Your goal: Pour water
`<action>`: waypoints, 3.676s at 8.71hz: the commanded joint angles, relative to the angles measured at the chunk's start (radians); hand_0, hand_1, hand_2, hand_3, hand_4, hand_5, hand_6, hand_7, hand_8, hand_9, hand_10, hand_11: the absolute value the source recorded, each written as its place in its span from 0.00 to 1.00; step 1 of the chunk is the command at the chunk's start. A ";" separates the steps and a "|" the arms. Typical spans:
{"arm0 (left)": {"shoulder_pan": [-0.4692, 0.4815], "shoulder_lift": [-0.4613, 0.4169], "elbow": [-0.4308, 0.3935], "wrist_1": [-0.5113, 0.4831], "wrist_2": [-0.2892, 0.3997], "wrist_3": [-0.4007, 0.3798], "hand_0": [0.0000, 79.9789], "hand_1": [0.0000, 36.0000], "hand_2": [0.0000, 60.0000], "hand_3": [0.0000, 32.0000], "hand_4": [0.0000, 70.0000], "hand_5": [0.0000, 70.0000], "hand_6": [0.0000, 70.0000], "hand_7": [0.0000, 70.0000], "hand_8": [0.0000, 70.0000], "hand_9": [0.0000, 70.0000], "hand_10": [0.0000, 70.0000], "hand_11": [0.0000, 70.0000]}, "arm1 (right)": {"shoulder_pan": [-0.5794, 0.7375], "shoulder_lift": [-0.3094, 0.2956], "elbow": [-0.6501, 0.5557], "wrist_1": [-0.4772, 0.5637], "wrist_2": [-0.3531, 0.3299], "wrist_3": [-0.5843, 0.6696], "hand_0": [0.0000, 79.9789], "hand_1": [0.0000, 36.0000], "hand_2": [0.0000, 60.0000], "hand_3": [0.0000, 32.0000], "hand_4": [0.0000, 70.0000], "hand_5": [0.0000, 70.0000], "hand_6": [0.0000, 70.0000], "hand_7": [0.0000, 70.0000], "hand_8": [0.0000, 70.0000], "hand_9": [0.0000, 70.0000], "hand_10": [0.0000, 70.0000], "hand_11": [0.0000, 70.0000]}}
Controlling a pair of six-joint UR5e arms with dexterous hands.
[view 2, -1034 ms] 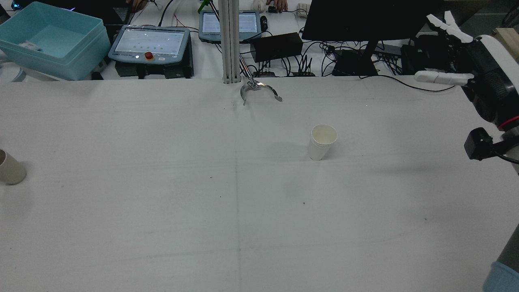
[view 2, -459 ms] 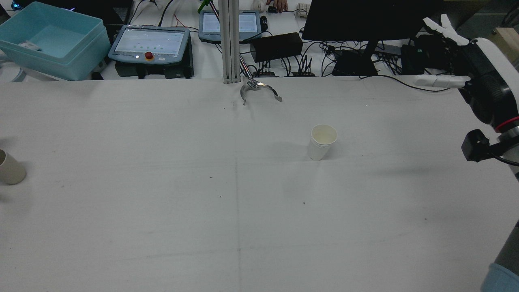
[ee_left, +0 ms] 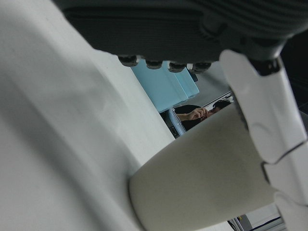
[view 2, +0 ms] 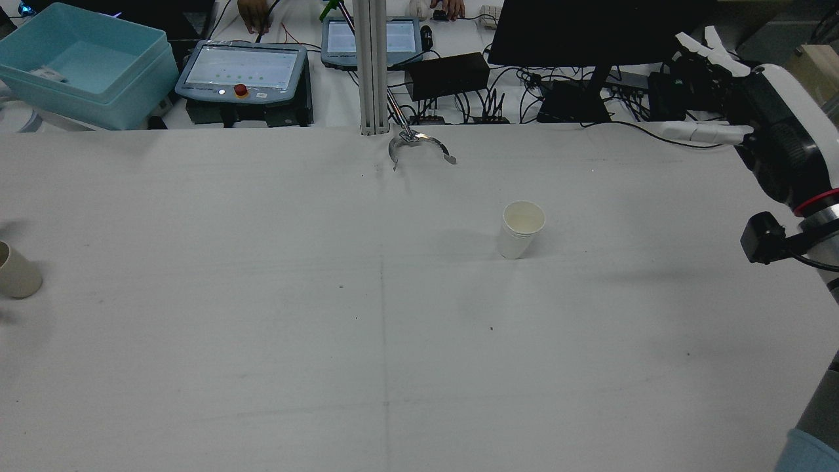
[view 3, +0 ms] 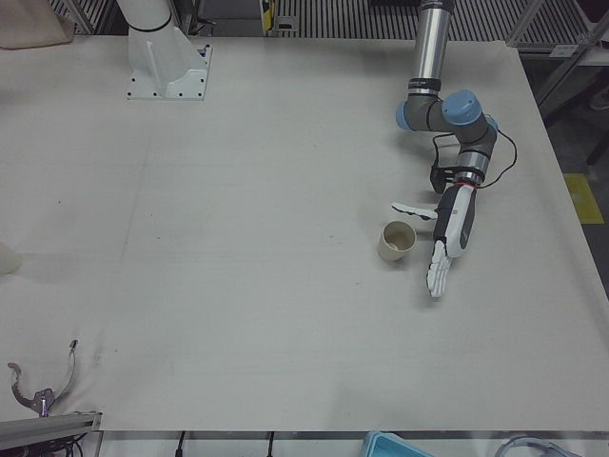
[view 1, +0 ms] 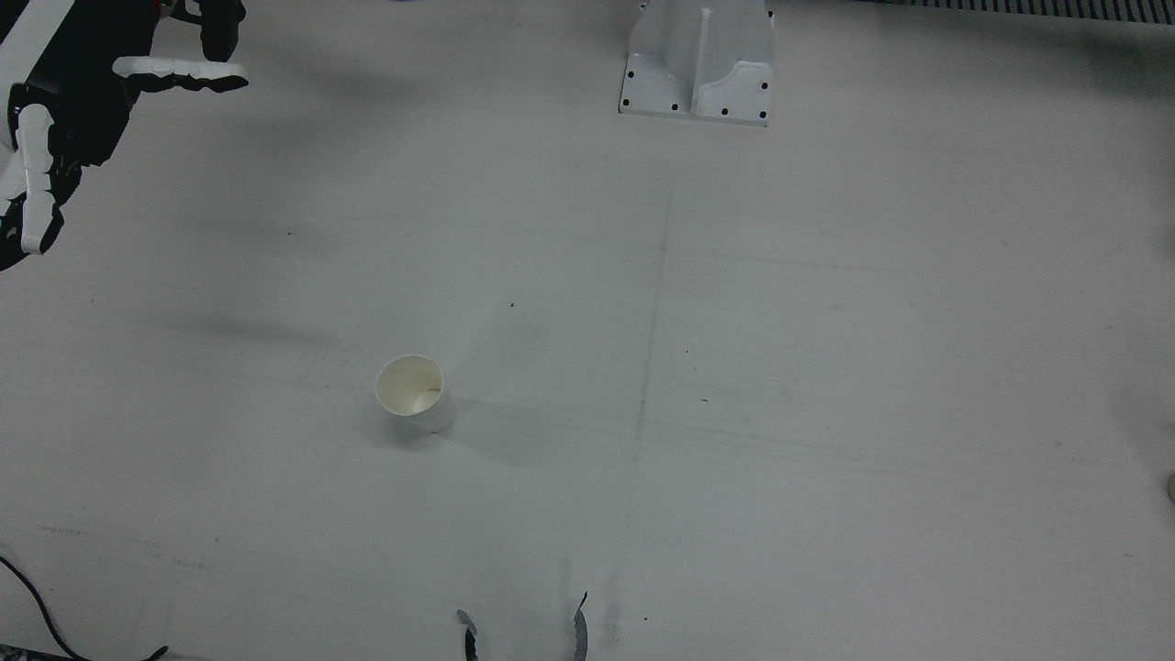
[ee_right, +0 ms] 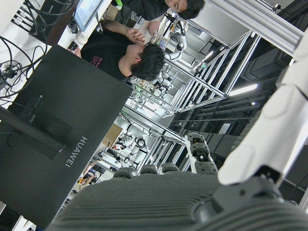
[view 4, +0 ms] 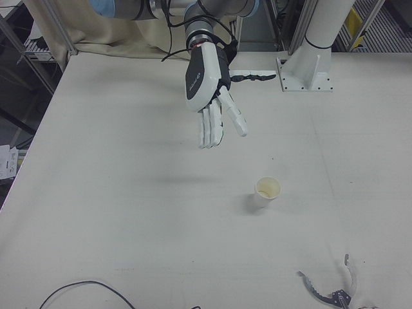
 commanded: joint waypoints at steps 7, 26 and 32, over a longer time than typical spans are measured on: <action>0.041 -0.032 0.012 0.006 0.006 -0.051 0.59 0.28 0.00 0.00 0.11 0.00 0.00 0.04 0.00 0.00 0.01 0.03 | -0.013 0.001 -0.002 0.001 0.004 -0.003 0.53 0.24 0.09 0.00 0.05 0.02 0.00 0.00 0.01 0.01 0.00 0.00; 0.038 -0.009 -0.304 0.341 -0.035 -0.230 0.57 1.00 1.00 0.00 0.41 1.00 0.07 0.16 0.03 0.07 0.09 0.17 | -0.054 0.060 -0.522 0.512 0.013 -0.008 0.53 0.26 0.11 0.00 0.05 0.02 0.00 0.00 0.01 0.01 0.00 0.00; 0.036 -0.007 -0.298 0.348 -0.035 -0.236 0.53 1.00 1.00 0.00 0.40 1.00 0.07 0.16 0.03 0.07 0.09 0.16 | -0.275 0.099 -0.705 0.615 0.192 0.000 0.55 0.30 0.09 0.00 0.00 0.00 0.00 0.00 0.00 0.00 0.00 0.00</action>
